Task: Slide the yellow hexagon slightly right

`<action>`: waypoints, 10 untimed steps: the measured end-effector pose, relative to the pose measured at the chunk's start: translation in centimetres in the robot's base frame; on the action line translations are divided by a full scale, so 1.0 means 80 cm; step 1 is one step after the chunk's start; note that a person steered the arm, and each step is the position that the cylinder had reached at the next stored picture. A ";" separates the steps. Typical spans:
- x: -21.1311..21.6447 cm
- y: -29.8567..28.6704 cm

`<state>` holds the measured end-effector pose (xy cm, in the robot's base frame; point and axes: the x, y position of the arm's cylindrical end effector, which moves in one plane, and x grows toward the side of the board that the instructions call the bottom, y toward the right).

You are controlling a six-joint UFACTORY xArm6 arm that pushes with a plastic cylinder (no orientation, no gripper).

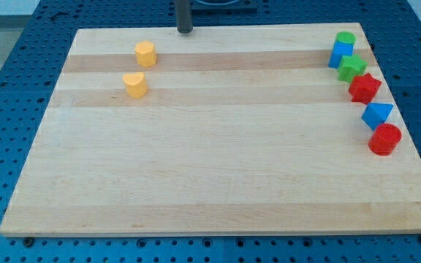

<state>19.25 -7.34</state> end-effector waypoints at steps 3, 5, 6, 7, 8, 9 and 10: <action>0.023 -0.082; 0.071 -0.125; 0.109 -0.125; 0.140 -0.103; 0.144 -0.069; 0.137 -0.047; 0.134 -0.027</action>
<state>29.94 -9.50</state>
